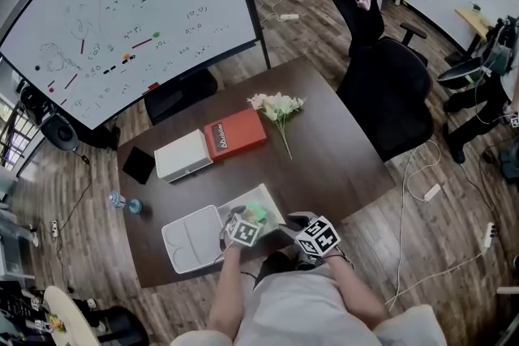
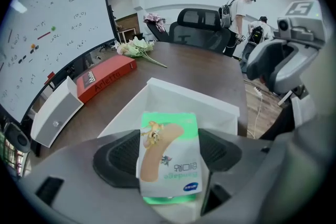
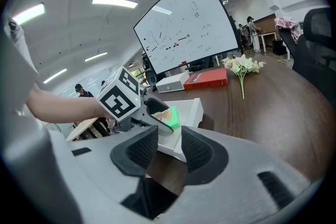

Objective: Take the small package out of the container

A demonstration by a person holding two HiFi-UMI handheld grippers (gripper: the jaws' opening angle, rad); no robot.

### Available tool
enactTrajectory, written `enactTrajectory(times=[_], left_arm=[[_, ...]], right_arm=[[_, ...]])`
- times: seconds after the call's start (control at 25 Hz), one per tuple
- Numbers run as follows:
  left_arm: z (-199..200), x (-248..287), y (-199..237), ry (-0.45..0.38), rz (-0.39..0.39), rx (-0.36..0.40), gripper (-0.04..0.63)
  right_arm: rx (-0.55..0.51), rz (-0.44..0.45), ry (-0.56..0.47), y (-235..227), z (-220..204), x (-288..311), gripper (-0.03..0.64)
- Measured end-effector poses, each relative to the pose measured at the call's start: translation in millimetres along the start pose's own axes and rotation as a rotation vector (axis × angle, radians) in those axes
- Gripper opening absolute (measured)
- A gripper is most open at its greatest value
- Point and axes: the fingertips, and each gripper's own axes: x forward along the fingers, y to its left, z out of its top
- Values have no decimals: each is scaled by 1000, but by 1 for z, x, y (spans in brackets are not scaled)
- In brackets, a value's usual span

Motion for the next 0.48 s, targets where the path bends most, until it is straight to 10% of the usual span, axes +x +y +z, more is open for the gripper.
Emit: enactTrajectory(times=[0.48], left_arm=[[19,-45,7,-184,122,-108,331]], right_arm=[[-11,-2,26,5,-12,12,141]])
